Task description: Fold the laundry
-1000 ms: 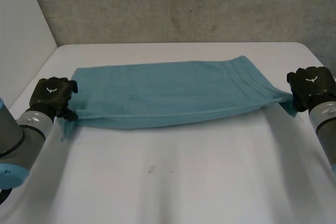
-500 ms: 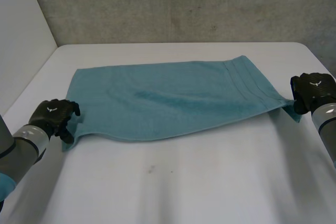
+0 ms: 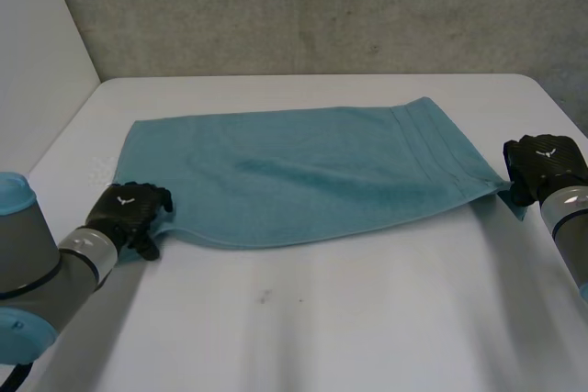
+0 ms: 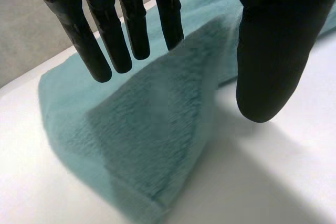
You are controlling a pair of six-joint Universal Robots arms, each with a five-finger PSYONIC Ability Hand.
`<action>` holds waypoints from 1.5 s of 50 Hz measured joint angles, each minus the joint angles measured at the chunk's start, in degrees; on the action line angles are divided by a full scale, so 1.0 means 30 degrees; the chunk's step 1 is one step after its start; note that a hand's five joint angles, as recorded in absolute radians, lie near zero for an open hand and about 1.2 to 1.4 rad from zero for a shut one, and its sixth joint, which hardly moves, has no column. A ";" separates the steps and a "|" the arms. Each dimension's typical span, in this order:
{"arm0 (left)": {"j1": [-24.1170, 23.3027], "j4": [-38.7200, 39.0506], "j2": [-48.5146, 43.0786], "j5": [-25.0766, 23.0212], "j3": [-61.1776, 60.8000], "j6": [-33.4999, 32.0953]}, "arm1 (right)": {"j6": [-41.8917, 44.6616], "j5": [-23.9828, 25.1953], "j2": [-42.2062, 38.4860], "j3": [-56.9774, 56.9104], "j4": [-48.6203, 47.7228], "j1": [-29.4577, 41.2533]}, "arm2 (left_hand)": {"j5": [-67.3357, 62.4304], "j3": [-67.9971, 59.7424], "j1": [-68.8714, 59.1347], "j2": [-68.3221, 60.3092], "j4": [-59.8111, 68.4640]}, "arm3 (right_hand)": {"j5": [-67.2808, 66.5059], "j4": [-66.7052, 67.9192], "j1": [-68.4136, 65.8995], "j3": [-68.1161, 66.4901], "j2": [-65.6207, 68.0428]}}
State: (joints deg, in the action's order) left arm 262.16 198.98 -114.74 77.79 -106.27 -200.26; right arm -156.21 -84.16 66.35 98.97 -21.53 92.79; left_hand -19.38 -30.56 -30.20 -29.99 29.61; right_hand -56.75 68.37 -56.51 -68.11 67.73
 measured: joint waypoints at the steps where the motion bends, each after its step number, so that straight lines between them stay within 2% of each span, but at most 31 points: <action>1: -0.0111 -0.0004 0.0061 0.0010 -0.0036 0.0024 | 0.0002 0.0002 -0.0001 -0.0001 -0.0001 0.0001 | 0.0000 0.0000 0.0000 0.0000 0.0000 | 0.0000 0.0000 0.0000 0.0000 0.0003; 10: -0.0730 0.0265 0.0170 0.0156 -0.0086 0.0658 | 0.0020 0.0017 -0.0192 -0.0001 0.0019 0.0029 | -0.0076 -0.0003 -0.0015 -0.0018 0.0003 | 0.0000 0.0000 0.0000 0.0000 0.0002; 15: -0.0606 0.1023 -0.0271 0.0965 0.0320 0.0836 | 0.0016 0.0016 -0.0258 0.0000 0.0029 0.0032 | -0.2019 -0.1653 -0.1956 -0.1881 0.2051 | 0.0000 0.0000 0.0000 0.0000 0.0000; 23: 0.0443 0.2635 -0.0619 0.3046 0.0704 0.0667 | 0.0021 -0.0006 -0.0265 -0.0022 0.0031 -0.0076 | -0.2493 -0.2213 -0.2312 -0.2426 0.2609 | -0.0002 0.0000 0.0000 0.0000 0.0000; 31: 0.1337 0.2773 -0.0307 0.3310 0.0327 0.0161 | 0.0043 -0.0021 -0.0243 -0.0037 0.0078 -0.0108 | -0.3236 -0.3061 -0.3290 -0.3270 0.3429 | 0.0000 0.0000 0.0000 0.0000 0.0002; 33: 0.1634 0.2723 0.0160 0.3261 -0.0101 -0.0607 | 0.0113 -0.0033 -0.0220 -0.0049 0.0287 -0.0085 | -1.0065 -1.0158 -1.0981 -1.0422 1.0315 | -0.0002 0.0000 0.0000 0.0000 0.0003; 34: 0.1687 0.2708 0.0307 0.3249 -0.0244 -0.0847 | 0.0149 -0.0032 -0.0207 -0.0050 0.0367 -0.0072 | -1.1058 -1.0932 -1.1757 -1.1213 1.1328 | 0.0000 0.0000 0.0000 0.0000 0.0003; 38: 0.1836 0.2659 0.1066 0.3171 -0.0941 -0.2016 | 0.0588 0.0000 -0.0063 -0.0069 0.1049 -0.0005 | -1.1763 -1.2508 -1.1834 -1.2841 1.2868 | -0.0002 0.0000 0.0000 0.0000 0.0002; 44: 0.1896 0.2197 0.2759 0.3113 -0.2126 -0.3521 | 0.2257 0.0068 0.0786 -0.0114 0.2710 0.0033 | -1.1763 -1.2545 -1.1829 -1.2888 1.2873 | 0.0000 0.0000 0.0000 0.0000 0.0002; 51: 0.2655 -0.1141 0.6816 0.3078 -0.3781 -0.6223 | 0.8133 0.0107 0.3234 0.0046 0.8654 -0.0100 | -1.1765 -1.2566 -1.1820 -1.2905 1.2937 | -0.0002 0.0000 0.0000 0.0000 0.0000; 52: 0.2655 -0.1141 0.6816 0.3078 -0.3781 -0.6223 | 0.8133 0.0107 0.3234 0.0046 0.8654 -0.0100 | -1.1765 -1.2566 -1.1820 -1.2905 1.2937 | -0.0002 0.0000 0.0000 0.0000 0.0000; 55: 0.3360 -0.4144 0.8669 0.2820 -0.4126 -0.7704 | 1.1383 0.0102 0.4163 0.0508 1.2266 -0.0247 | -1.1763 -1.2569 -1.1820 -1.2911 1.2944 | -0.0002 0.0000 0.0000 0.0000 0.0002; 60: 0.3833 -0.7124 1.0010 0.1626 -0.4096 -0.8753 | 1.3734 0.0123 0.4686 0.0724 1.4214 -0.0615 | -1.1763 -1.2592 -1.1820 -1.2920 1.2949 | 0.0000 0.0000 0.0000 0.0000 0.0002; 63: 0.4017 -0.7901 1.0370 0.0351 -0.3766 -0.8977 | 1.4300 0.0154 0.4713 0.0285 1.3723 -0.0820 | -1.1765 -1.2604 -1.1820 -1.2928 1.2951 | -0.0002 0.0000 0.0000 0.0000 0.0002; 67: 0.4022 -0.6969 0.9780 -0.0441 -0.3193 -0.8832 | 1.3632 0.0194 0.4232 -0.0513 1.2004 -0.0850 | -1.1765 -1.2604 -1.1820 -1.2929 1.2952 | -0.0002 0.0000 0.0000 0.0000 0.0000; 71: 0.3698 -0.5454 0.8402 -0.0644 -0.2420 -0.8488 | 1.2336 0.0255 0.3138 -0.1347 1.0248 -0.0756 | -1.1763 -1.2604 -1.1820 -1.2931 1.2952 | 0.0000 0.0000 0.0000 0.0000 0.0000; 75: 0.2774 -0.3604 0.5346 -0.0463 -0.0792 -0.7978 | 1.0874 0.0218 0.1253 -0.2695 0.8743 -0.0126 | -1.1765 -1.2604 -1.1820 -1.2934 1.2952 | -0.0002 0.0000 0.0000 0.0000 0.0003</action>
State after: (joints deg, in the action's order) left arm 270.49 188.17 -98.70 76.40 -108.64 -224.19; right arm -123.59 -83.50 70.11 90.88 4.69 92.41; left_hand -54.67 -68.37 -65.66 -68.79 68.47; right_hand -56.76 68.37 -56.51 -68.11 67.74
